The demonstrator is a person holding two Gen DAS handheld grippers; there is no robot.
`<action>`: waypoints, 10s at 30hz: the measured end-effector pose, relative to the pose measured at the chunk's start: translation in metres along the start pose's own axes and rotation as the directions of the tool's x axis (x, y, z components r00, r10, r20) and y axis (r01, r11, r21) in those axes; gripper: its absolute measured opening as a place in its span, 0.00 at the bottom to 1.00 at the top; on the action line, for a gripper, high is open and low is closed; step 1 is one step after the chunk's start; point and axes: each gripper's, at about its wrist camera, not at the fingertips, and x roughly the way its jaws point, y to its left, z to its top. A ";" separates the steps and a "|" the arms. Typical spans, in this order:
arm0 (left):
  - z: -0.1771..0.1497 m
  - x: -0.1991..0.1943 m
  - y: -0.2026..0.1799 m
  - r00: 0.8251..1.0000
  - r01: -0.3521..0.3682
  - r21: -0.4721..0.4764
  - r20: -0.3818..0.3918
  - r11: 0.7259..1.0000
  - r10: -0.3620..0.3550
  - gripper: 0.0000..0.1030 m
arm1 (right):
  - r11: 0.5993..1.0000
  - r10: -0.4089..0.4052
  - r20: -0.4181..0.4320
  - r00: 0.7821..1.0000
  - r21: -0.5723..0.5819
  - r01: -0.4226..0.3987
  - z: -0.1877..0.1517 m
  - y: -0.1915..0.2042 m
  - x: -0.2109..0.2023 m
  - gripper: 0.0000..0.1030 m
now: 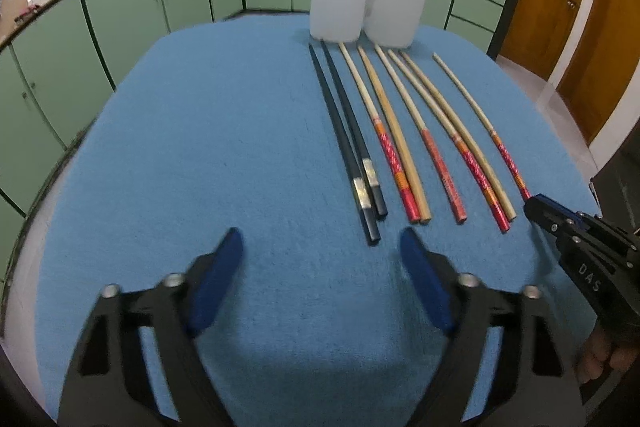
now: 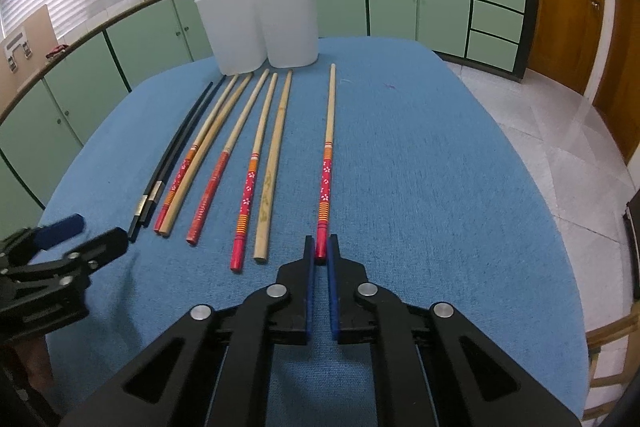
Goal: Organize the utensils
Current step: 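Grasp a red-patterned chopstick with right tool while left tool grasps a black chopstick, then lift both held chopsticks and carry them above the white holder, then lower chopsticks into the holder and open both tools, then withdraw both tools from the holder back over the remaining chopsticks, then grasp a plain bamboo chopstick with right tool while left tool grasps the black chopstick, then lift both held chopsticks and carry them above the white holder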
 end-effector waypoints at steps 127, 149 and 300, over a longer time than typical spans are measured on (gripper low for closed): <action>0.303 -0.110 -0.027 0.708 0.120 -0.027 0.703 0.992 -0.066 0.05 | 0.983 0.147 0.471 0.870 -0.163 -0.078 0.325 0.033 -0.044 0.05; 0.268 -0.027 -0.010 0.843 0.061 -0.003 0.536 0.998 -0.049 0.34 | 0.980 0.176 0.365 0.914 -0.148 -0.130 0.284 0.022 0.000 0.19; 0.135 -0.167 0.003 0.863 0.117 0.039 0.490 0.992 -0.121 0.05 | 0.979 0.192 0.371 0.909 -0.140 -0.149 0.165 0.003 -0.132 0.06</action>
